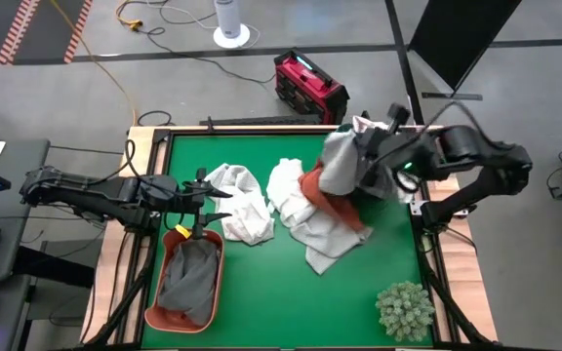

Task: Sort towels by color in basket
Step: Remove the gray patterned towel from the green bin

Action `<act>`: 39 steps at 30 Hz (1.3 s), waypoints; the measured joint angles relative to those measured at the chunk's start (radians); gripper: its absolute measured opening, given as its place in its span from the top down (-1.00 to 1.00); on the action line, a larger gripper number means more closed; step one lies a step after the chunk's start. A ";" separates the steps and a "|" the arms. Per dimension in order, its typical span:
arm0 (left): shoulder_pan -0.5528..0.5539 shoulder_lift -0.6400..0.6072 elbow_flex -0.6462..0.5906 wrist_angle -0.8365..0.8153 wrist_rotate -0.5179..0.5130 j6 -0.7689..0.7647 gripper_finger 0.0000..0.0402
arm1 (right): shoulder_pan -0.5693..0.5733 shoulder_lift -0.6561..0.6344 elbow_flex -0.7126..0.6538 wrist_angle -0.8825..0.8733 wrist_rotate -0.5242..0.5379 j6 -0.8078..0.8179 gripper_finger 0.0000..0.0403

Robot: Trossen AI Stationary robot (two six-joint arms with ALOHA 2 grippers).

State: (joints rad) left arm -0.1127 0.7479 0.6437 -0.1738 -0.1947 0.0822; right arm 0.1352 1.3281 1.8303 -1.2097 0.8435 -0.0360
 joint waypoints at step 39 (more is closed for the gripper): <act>0.000 0.038 0.000 0.010 -0.020 -0.023 -0.10 | -0.096 0.405 0.221 0.032 -0.376 -0.123 0.06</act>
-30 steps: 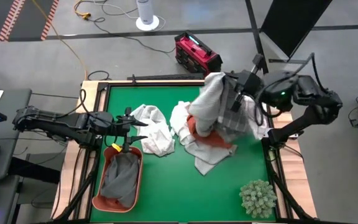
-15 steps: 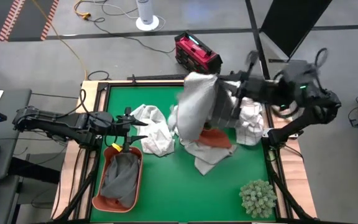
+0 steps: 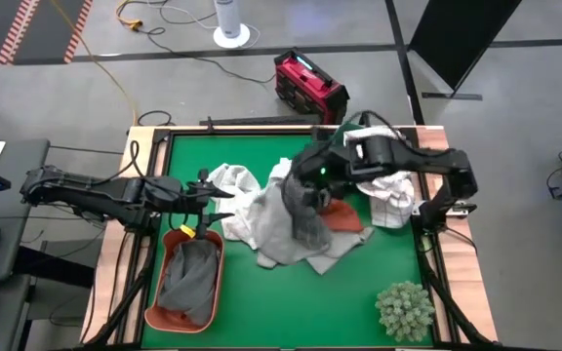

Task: Sort towels by color in basket
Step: Remove the gray patterned towel from the green bin

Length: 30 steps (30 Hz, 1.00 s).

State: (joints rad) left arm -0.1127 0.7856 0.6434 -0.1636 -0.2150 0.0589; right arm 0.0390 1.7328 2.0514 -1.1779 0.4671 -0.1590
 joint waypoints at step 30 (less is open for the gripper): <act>-0.001 0.002 0.000 -0.011 -0.034 -0.017 -0.10 | -0.320 -0.018 -0.807 -0.313 -0.278 0.252 -0.08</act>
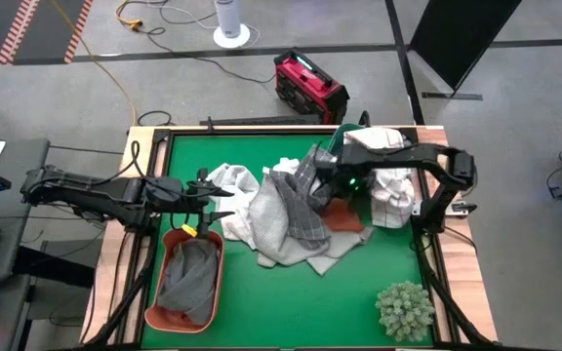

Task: Sort towels by color in basket
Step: Remove the gray patterned towel from the green bin

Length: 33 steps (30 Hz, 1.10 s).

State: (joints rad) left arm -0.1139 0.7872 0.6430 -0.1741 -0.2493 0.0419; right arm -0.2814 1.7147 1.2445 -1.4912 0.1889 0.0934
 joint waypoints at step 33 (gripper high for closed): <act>0.000 0.000 0.000 0.012 -0.070 0.049 -0.10 | -0.146 -0.339 0.126 0.308 0.195 -0.287 -0.06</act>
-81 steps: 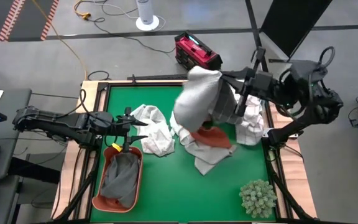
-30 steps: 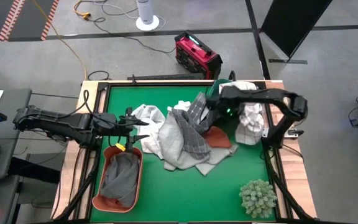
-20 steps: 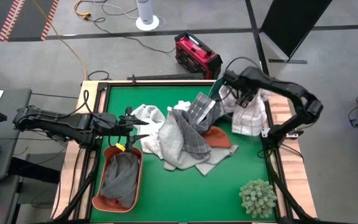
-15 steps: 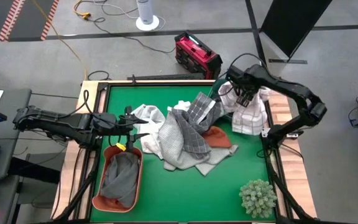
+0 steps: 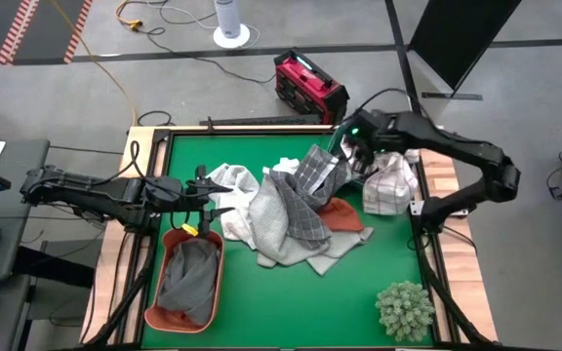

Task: Sort towels by color in basket
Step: Remove the gray patterned towel from the green bin

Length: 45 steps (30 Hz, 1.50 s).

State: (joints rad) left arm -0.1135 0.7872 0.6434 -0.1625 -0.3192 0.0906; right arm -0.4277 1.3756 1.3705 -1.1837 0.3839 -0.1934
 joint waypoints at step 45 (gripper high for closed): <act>0.000 -0.179 0.001 -0.109 -0.084 -0.027 -0.10 | -0.370 0.021 -0.007 0.029 0.030 -0.081 -0.06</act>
State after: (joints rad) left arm -0.1135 0.6086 0.6441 -0.2713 -0.4031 0.0640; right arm -0.7980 1.3968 1.3632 -1.1545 0.4138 -0.2744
